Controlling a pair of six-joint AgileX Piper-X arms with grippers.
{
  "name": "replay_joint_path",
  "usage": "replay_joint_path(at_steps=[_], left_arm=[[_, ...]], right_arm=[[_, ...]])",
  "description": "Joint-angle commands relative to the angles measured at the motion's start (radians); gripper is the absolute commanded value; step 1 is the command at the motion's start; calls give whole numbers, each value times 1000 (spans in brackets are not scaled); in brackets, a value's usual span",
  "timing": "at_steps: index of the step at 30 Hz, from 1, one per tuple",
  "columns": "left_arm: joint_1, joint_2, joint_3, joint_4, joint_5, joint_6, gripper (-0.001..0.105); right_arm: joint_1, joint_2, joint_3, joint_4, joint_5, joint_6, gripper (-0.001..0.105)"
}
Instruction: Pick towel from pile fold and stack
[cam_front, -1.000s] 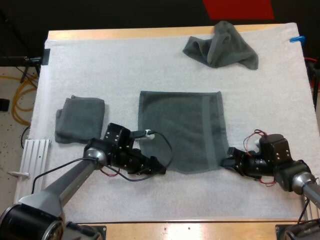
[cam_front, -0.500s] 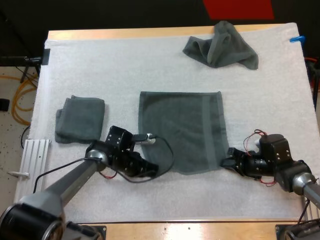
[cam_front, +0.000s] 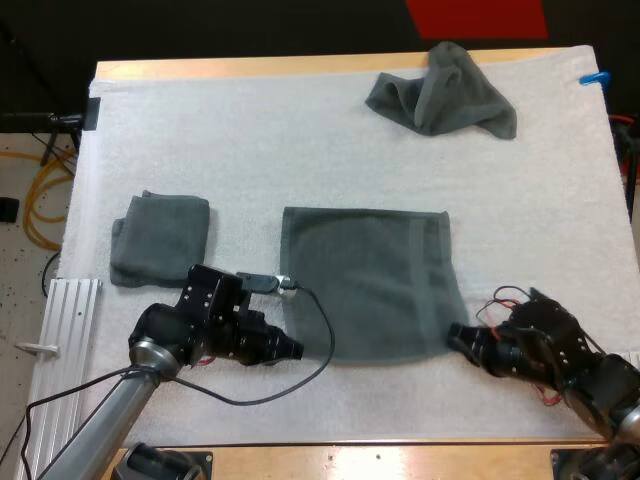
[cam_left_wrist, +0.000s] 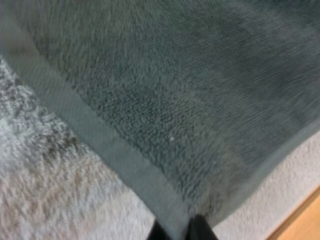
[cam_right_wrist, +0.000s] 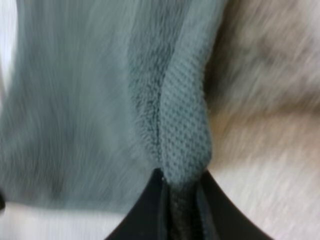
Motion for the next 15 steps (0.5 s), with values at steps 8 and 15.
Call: replay_joint_path(at_steps=[8, 15], left_arm=[[169, 154, -2, -415, 43, -222, 0], [242, 354, -6, -769, 172, -392, 0]], right_arm=[[-106, 186, -8, -234, 28, 68, 0], [-239, 436, -26, -557, -109, 166, 0]])
